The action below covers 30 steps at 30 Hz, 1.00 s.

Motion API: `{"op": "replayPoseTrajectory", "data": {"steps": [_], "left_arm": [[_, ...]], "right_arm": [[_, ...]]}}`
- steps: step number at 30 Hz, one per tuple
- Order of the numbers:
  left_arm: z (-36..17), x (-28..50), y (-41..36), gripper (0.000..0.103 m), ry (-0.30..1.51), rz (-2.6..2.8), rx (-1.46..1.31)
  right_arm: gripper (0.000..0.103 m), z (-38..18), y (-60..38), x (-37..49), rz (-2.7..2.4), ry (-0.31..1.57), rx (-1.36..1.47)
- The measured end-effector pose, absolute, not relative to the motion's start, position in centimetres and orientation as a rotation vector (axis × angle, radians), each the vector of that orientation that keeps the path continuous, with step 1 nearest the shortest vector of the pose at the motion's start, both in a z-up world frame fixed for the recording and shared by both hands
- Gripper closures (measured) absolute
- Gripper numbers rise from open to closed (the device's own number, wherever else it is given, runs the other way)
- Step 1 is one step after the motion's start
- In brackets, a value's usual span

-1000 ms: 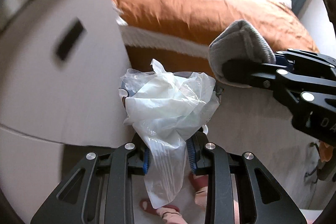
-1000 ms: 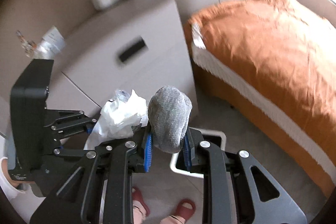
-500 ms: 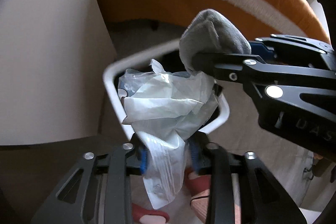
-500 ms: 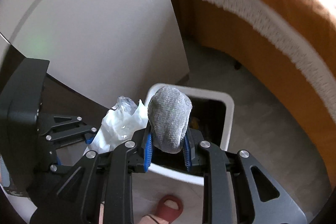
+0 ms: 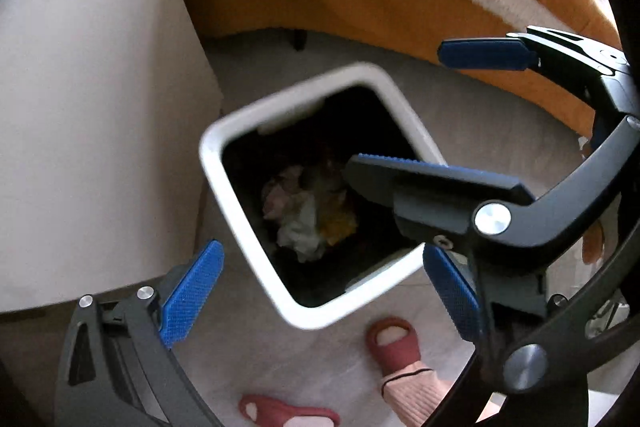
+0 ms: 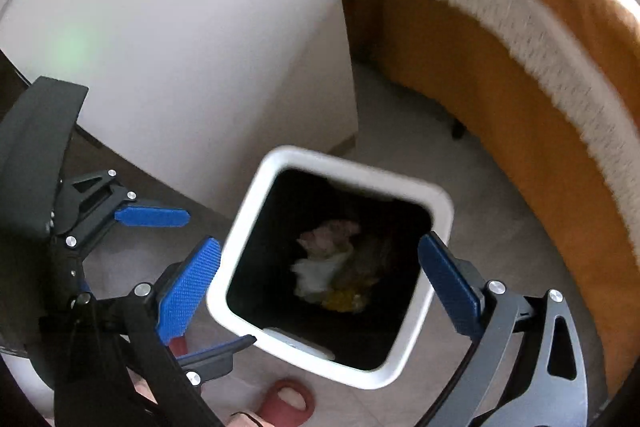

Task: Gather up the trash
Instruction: 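Open both tools over the white bin to drop the trash, then move both tools back to the remaining tissue and box on the desk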

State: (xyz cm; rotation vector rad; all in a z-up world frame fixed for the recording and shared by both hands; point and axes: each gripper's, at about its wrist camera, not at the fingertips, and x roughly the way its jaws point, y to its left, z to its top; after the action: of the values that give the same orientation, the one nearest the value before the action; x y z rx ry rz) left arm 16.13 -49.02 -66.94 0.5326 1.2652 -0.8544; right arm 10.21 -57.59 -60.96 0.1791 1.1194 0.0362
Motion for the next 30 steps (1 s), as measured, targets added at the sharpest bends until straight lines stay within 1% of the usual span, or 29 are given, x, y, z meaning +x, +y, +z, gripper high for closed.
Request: {"op": "replayPoseTrajectory", "data": {"steps": [4, 9, 16, 19, 22, 26, 30], "left_arm": [[-60.9, 16.7, -48.5, 0.005, 1.22, -0.86, 0.492], [-52.0, 17.1, -46.8, 0.005, 1.154, -0.86, 0.432], [-39.6, 15.5, -44.2, 0.005, 1.05, -0.879, 0.349], [-34.4, 14.4, -42.5, 0.005, 1.015, -0.906, 0.318], [-29.4, 13.5, -39.2, 0.005, 0.959, -0.893, 0.296], [-25.3, 13.8, -34.7, 0.005, 0.892, -0.802, 0.301], [-22.1, 15.2, -28.7, 0.005, 0.834, -0.684, 0.284]], "right_arm": [[0.004, -55.0, -57.9, 10.7, 0.016, 1.071, 0.166], [0.004, -46.2, -56.6, 10.4, -0.009, 1.005, 0.144], [0.004, -33.9, -54.3, 9.4, -0.002, 0.876, 0.107], [0.004, -28.4, -52.7, 9.0, 0.035, 0.806, 0.101], [0.004, -24.7, -50.9, 9.2, 0.076, 0.768, 0.088], [0.004, -20.1, -48.2, 10.4, 0.157, 0.712, 0.048], [0.004, -17.0, -44.2, 12.0, 0.268, 0.679, 0.023]]}}
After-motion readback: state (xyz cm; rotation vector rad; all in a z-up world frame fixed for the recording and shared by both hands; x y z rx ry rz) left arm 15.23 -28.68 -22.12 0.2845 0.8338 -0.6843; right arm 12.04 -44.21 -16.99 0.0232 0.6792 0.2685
